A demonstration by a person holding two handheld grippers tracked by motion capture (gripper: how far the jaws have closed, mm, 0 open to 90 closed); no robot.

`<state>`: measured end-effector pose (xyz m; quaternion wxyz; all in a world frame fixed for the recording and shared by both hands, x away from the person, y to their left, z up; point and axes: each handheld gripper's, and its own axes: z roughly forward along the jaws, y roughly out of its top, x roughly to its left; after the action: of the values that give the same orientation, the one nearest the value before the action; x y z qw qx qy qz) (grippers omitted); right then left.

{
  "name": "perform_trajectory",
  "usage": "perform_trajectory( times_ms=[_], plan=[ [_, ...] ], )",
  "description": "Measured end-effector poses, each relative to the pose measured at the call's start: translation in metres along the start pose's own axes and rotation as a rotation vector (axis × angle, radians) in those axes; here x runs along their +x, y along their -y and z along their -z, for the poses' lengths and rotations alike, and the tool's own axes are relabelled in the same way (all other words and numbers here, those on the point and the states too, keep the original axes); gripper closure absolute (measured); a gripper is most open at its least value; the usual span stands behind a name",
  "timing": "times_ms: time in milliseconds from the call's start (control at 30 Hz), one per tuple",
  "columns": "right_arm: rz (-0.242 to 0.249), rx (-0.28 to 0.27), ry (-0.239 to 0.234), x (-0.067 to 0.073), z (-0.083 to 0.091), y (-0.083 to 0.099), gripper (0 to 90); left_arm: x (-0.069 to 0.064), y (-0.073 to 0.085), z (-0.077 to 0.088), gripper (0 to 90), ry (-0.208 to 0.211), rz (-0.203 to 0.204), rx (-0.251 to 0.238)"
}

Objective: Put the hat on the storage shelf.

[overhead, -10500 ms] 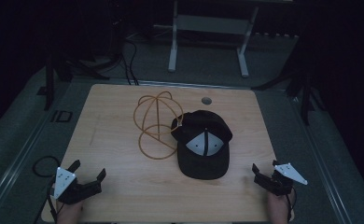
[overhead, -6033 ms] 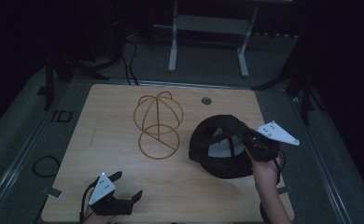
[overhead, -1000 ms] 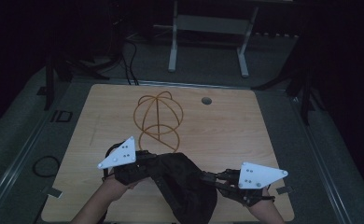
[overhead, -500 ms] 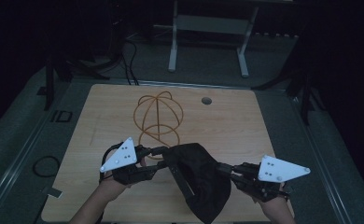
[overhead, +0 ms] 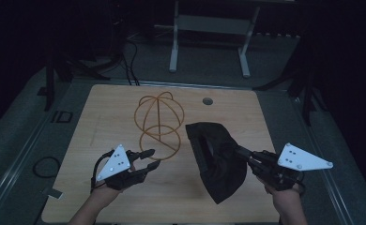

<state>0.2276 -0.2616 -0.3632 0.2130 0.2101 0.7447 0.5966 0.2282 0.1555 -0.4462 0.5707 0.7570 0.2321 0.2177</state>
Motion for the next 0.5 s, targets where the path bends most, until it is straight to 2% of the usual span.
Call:
perform_trajectory(
  times_ms=[67,200,267,400,500],
  plan=[
    [-0.003,-0.009,0.022,-0.003,0.000,-0.003,88.8,0.003,0.007,0.004,61.0,-0.018,0.017,0.006],
    [0.001,-0.024,0.068,-0.011,-0.003,-0.010,88.8,0.006,0.021,0.012,61.0,-0.068,0.020,0.038],
    [0.003,-0.026,0.092,-0.015,-0.006,-0.013,88.8,0.008,0.029,0.016,60.9,-0.083,0.040,0.035],
    [0.005,-0.024,0.118,-0.023,-0.016,-0.021,88.8,0.011,0.045,0.024,59.4,-0.139,0.064,0.045],
    [0.006,-0.023,0.138,-0.026,-0.023,-0.026,88.8,0.012,0.050,0.025,59.2,-0.139,0.076,0.043]
  ],
)
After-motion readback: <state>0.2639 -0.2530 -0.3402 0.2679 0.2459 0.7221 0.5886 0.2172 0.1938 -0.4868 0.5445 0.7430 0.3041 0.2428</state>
